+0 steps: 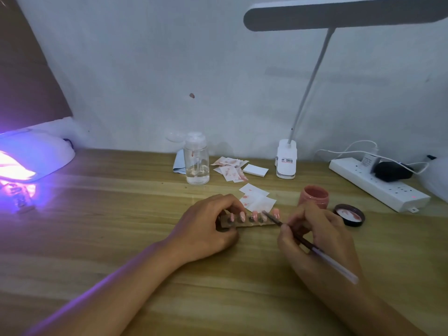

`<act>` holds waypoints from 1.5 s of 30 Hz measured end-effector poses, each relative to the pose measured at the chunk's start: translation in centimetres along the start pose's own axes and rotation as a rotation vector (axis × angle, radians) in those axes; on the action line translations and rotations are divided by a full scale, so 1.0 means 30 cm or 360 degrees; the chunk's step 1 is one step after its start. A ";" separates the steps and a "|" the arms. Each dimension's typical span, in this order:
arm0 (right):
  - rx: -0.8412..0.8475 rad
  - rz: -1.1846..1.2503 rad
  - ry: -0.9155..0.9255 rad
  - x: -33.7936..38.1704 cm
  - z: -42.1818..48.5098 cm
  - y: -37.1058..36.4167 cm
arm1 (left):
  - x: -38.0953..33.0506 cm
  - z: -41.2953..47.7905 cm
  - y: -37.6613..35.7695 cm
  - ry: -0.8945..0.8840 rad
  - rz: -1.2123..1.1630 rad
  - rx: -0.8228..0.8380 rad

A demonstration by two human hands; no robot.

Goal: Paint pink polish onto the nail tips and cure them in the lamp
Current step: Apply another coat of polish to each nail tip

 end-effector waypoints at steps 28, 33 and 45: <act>-0.0005 0.0016 0.0009 -0.010 0.001 -0.004 | -0.008 -0.003 0.004 0.0017 -0.0017 0.0001; -0.0036 -0.0005 0.0018 -0.004 -0.007 0.006 | -0.006 -0.003 0.003 0.0019 -0.0022 -0.0001; -0.0045 -0.0020 0.0082 -0.001 0.003 0.003 | -0.008 0.000 0.006 0.0007 0.0013 -0.0007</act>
Point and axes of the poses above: each hand's wrist, its own z-axis towards the middle knuckle, its own y-axis out of the back of the hand, x = y × z, the point moved 5 cm from there along z, towards the middle knuckle, and after that the axes turned 2 degrees about -y, right-handed, at the moved point
